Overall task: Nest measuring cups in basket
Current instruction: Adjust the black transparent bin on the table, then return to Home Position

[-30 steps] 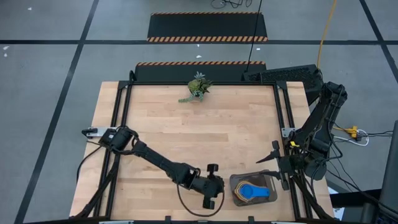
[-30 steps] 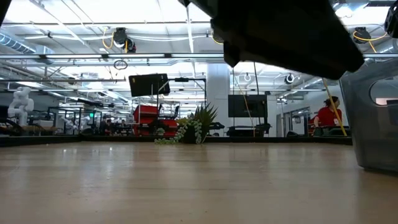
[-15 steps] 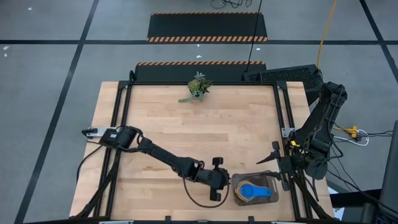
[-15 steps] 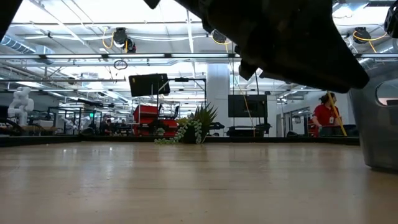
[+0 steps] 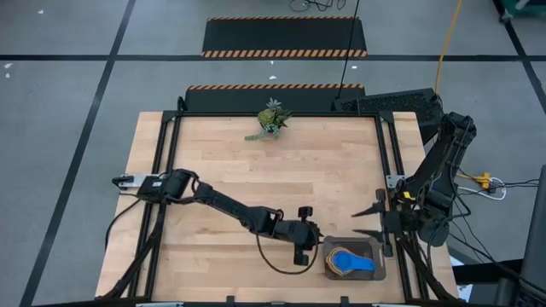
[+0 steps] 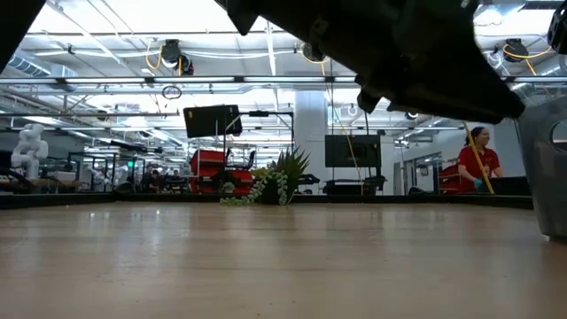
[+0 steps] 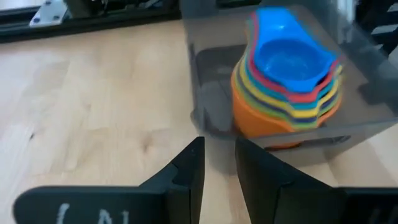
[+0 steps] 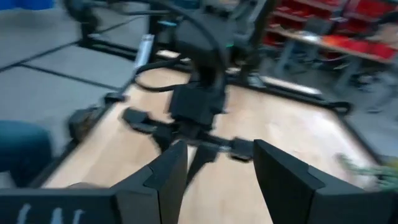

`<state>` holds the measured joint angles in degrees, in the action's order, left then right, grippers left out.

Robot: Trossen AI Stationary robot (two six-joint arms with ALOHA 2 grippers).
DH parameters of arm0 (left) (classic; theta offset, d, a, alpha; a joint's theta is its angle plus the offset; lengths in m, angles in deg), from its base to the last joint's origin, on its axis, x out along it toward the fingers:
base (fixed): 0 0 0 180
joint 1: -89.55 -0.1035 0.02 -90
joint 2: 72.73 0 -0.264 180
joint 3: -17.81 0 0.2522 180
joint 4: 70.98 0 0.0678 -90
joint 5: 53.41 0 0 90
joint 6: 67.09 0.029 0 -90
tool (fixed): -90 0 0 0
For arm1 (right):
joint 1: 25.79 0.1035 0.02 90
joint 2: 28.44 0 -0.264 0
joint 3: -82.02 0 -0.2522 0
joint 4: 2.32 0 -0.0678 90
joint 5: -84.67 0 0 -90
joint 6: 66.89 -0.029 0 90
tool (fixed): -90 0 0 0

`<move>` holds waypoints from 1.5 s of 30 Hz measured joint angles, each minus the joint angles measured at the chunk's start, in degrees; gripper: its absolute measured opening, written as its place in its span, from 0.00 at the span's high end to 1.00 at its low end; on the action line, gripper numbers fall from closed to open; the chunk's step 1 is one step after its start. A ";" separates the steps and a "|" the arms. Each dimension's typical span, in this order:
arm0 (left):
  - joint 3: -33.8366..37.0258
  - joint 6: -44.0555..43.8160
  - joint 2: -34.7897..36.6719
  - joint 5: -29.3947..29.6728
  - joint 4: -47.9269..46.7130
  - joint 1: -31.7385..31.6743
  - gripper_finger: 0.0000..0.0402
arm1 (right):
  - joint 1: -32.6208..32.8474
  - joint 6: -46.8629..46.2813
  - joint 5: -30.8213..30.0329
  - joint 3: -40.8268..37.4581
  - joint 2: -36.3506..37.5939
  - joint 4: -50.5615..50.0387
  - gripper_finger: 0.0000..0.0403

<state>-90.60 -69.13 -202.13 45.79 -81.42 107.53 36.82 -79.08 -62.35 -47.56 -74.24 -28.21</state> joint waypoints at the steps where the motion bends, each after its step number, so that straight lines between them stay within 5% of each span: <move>1: -0.01 0.05 0.14 -0.01 -0.73 -0.39 0.77 | 0.00 0.16 -1.95 -0.01 0.00 -0.26 0.57; 7: 0.00 1.59 6.59 3.19 -8.20 -2.73 0.77 | -1.78 3.58 -12.02 -1.79 0.48 0.47 0.58; 19: 0.06 8.93 14.64 7.69 -14.40 -6.09 0.77 | -12.70 10.25 0.13 -3.79 6.07 0.69 0.96; 25: 1.12 9.46 16.90 7.38 -19.92 -9.10 0.77 | -16.99 12.38 5.14 -4.82 6.96 0.75 0.98; 34: 26.91 5.10 35.47 7.60 -7.25 -13.03 0.77 | -21.58 17.54 6.26 -6.40 7.88 2.12 1.00; 45: 48.81 3.31 63.99 16.95 -2.60 -10.74 0.77 | -28.82 24.74 8.37 -6.48 9.43 7.20 1.00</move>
<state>-41.79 -65.82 -138.15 62.74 -84.02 96.78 8.01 -54.34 -53.99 -54.04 -64.81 -21.01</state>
